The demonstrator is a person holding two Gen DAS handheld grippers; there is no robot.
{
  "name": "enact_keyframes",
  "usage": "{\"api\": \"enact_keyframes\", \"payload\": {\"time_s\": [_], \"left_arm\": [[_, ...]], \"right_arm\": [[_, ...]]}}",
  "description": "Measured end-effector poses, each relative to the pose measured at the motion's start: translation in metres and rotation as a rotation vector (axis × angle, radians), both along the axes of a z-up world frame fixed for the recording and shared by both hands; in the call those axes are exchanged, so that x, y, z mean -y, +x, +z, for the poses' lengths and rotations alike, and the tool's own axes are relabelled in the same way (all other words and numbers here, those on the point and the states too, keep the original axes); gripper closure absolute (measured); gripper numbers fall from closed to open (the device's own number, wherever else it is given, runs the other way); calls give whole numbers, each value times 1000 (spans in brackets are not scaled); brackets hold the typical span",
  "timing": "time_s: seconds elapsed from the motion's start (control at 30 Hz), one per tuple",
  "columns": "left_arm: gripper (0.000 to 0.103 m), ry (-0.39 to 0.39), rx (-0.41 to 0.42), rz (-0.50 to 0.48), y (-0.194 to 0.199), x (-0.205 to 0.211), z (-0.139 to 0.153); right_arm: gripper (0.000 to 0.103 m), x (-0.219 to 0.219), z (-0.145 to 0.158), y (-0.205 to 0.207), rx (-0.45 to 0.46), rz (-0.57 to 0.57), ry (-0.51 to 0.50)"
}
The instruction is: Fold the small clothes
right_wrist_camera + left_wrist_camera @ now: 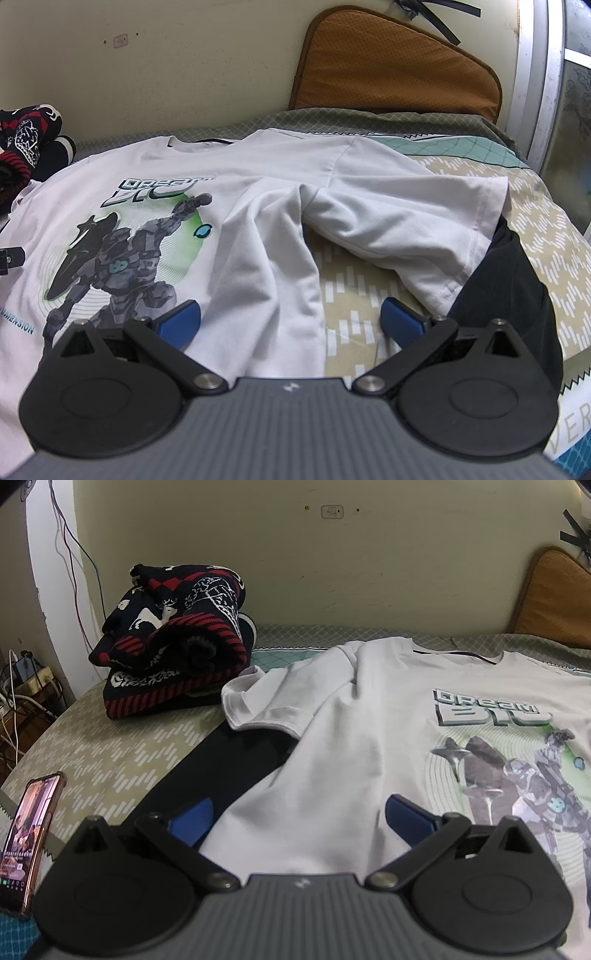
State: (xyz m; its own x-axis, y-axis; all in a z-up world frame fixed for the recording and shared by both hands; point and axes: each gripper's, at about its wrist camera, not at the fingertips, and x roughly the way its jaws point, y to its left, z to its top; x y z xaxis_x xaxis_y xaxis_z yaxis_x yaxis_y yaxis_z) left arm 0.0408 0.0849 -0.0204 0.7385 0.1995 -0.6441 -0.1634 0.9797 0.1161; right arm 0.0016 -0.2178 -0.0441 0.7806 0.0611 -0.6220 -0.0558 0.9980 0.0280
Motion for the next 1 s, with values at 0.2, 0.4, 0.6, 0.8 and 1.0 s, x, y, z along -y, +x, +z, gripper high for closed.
{"api": "enact_keyframes", "payload": {"time_s": [0.2,0.4,0.6,0.8,1.0], "left_arm": [[0,5,4,4,-1,0,-1],[0,7,5,6,-1,-1,-2],[0,-58,67,-11,-10,-17,12],[0,-97,149,29,-6,-69,46],[0,-142,76,7,25,-117,56]], "right_arm": [[0,0,0,-1,0,4,8],[0,1,0,-2,0,4,9],[0,2,0,-3,7,31,6],[7,25,12,-17,33,85,92],[35,80,33,-36,127,-71,98]]}}
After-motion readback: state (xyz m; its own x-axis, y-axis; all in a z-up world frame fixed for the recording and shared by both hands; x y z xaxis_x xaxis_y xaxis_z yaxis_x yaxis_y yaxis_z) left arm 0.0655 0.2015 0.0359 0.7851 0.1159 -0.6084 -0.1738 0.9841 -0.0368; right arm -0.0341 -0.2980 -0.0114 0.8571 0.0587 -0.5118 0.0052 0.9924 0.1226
